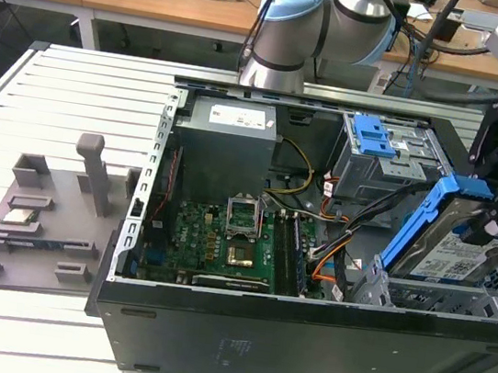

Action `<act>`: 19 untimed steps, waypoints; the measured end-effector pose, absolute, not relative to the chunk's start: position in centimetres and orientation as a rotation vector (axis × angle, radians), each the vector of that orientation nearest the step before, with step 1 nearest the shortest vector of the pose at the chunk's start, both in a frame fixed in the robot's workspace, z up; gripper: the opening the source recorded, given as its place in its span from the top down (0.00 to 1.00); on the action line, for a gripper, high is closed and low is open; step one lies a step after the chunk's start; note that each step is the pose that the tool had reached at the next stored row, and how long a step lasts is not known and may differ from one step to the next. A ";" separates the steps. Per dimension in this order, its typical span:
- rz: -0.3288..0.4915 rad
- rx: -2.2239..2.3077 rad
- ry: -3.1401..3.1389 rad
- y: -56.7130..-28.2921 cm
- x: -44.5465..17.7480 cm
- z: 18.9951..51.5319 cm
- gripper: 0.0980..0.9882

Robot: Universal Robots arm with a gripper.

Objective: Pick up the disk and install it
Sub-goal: 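Insert the disk into the insertion slot, then insert the first disk wire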

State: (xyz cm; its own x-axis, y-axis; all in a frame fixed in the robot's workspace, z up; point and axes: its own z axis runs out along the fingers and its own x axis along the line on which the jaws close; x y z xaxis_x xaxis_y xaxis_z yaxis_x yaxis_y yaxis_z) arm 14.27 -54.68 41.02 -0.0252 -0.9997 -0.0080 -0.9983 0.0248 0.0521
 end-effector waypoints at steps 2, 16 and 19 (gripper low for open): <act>-0.066 2.171 -2.226 -54.7 14.3 39.2 0.70; -0.067 2.172 -2.227 -54.7 14.3 38.8 0.99; -0.067 2.172 -2.226 -54.7 14.3 38.7 0.99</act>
